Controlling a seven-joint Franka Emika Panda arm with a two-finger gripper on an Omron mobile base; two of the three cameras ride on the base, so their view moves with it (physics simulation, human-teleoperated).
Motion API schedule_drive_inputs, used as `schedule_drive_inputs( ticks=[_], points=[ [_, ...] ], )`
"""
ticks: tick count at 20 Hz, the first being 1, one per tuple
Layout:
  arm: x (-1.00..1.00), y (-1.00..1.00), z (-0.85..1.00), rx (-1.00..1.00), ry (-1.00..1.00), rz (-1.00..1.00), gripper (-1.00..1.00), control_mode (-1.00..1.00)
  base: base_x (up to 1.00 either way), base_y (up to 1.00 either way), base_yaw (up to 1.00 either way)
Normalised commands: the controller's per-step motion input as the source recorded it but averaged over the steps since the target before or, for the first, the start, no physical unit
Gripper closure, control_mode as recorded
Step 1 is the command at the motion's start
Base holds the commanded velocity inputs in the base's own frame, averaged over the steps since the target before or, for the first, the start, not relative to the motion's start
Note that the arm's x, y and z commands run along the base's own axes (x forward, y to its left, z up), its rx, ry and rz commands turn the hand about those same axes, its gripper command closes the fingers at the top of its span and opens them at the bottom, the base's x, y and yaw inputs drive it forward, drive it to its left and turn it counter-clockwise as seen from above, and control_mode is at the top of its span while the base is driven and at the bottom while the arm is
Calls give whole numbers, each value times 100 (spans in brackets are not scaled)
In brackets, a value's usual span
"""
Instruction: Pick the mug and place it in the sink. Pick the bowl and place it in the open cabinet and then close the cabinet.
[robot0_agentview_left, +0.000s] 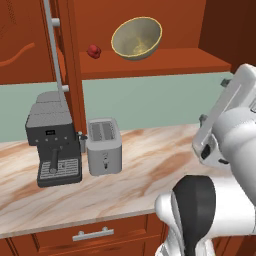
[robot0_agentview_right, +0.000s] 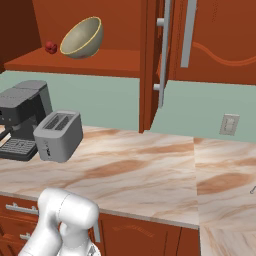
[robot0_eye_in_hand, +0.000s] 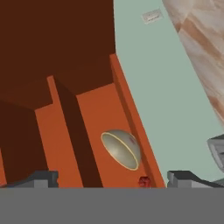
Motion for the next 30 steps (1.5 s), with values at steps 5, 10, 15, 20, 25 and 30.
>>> schedule_drive_inputs(
  ticks=[5, 10, 15, 20, 25, 30],
  points=[
    [-85, 67, -7, -1, -3, 1, -100, -100, 0, 0, 0],
    [-56, 71, -7, 0, 0, 0, -100, -100, 0, 0, 0],
    [-40, 78, -3, 0, 0, 0, -100, -100, 0, 0, 0],
    [-4, 75, -19, 1, 2, 0, -100, -100, 0, 0, 0],
    [23, 56, -37, 0, 0, 1, -100, -100, 0, 0, 0],
    [35, 44, -32, 0, 0, 0, -100, -100, 0, 0, 0]
  ],
)
